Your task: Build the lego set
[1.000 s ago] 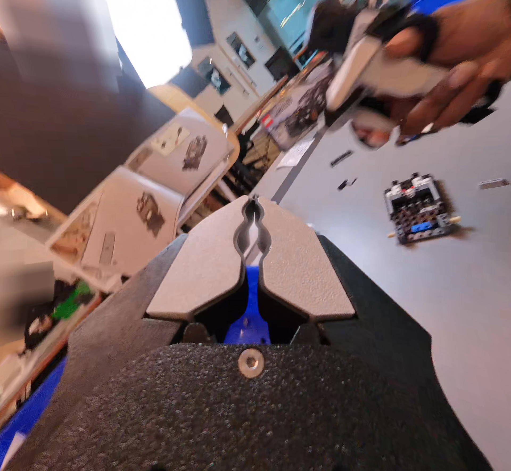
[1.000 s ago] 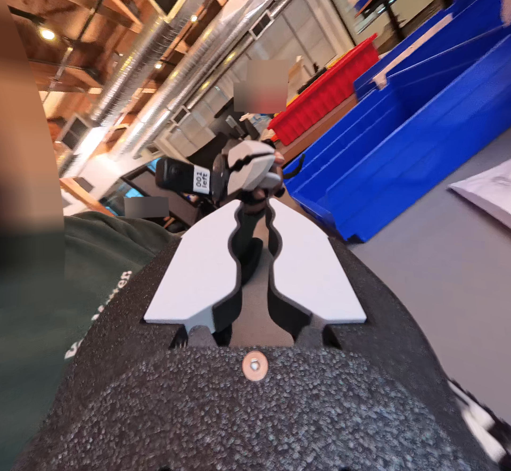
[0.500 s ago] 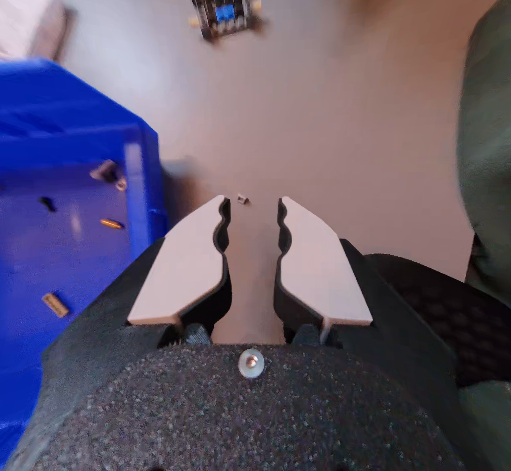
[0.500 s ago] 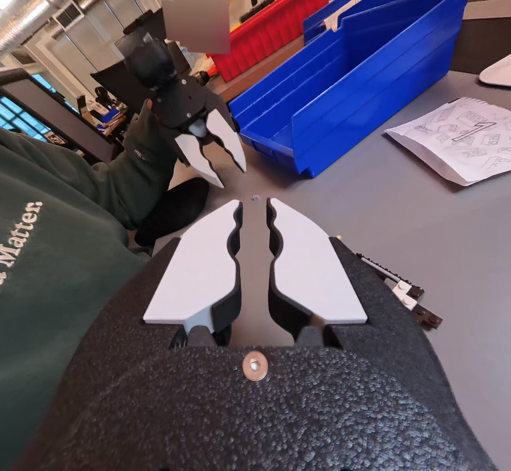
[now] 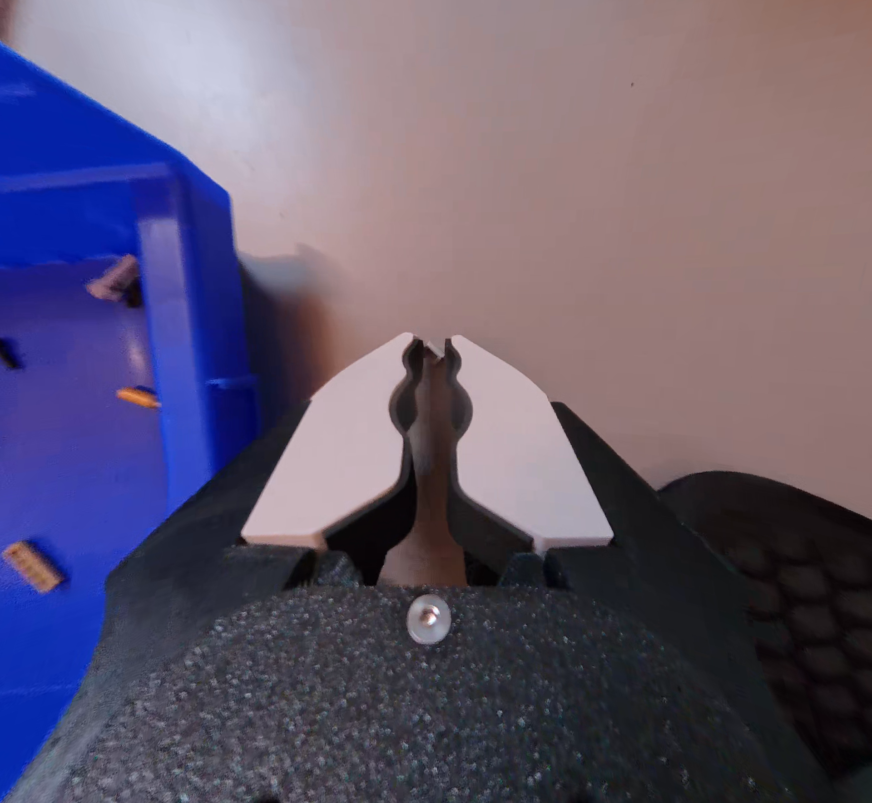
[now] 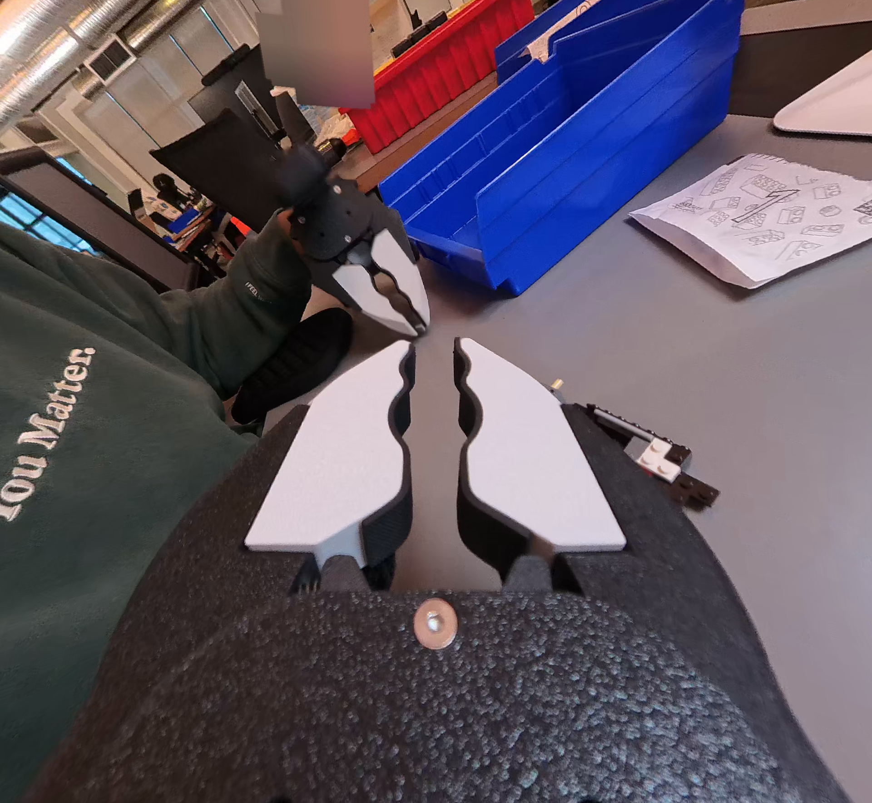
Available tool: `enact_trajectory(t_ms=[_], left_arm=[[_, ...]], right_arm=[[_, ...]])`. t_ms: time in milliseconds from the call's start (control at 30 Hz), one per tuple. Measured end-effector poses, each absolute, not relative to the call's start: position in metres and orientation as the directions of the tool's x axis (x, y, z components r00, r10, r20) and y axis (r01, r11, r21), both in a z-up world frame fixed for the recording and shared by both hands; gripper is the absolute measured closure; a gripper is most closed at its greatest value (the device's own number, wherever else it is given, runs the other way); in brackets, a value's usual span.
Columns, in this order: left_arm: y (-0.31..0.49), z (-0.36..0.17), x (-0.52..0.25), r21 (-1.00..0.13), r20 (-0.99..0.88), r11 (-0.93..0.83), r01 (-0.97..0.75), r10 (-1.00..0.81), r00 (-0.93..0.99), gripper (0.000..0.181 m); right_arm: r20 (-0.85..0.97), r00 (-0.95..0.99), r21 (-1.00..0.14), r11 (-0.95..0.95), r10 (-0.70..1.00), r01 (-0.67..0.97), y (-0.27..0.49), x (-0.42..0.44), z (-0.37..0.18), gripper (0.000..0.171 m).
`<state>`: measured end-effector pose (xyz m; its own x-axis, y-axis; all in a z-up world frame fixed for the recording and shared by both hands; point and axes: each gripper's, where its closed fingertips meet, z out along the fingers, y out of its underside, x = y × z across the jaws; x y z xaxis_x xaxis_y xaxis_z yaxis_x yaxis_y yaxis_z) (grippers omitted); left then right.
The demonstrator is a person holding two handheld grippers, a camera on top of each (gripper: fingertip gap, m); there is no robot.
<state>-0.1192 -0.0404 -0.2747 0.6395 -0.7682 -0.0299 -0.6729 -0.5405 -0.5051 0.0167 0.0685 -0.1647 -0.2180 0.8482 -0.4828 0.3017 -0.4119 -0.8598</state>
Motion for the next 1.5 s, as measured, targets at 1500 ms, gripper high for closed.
enact_trajectory(t_ms=[1500], left_arm=[[0.017, -0.159, -0.017, -0.699, -0.672, 0.220, -0.681, -0.527, 0.520, 0.175]], right_arm=[[-0.713, -0.433, -0.693, -0.646, 0.551, 0.319, 0.018, 0.004, -0.149, 0.149]])
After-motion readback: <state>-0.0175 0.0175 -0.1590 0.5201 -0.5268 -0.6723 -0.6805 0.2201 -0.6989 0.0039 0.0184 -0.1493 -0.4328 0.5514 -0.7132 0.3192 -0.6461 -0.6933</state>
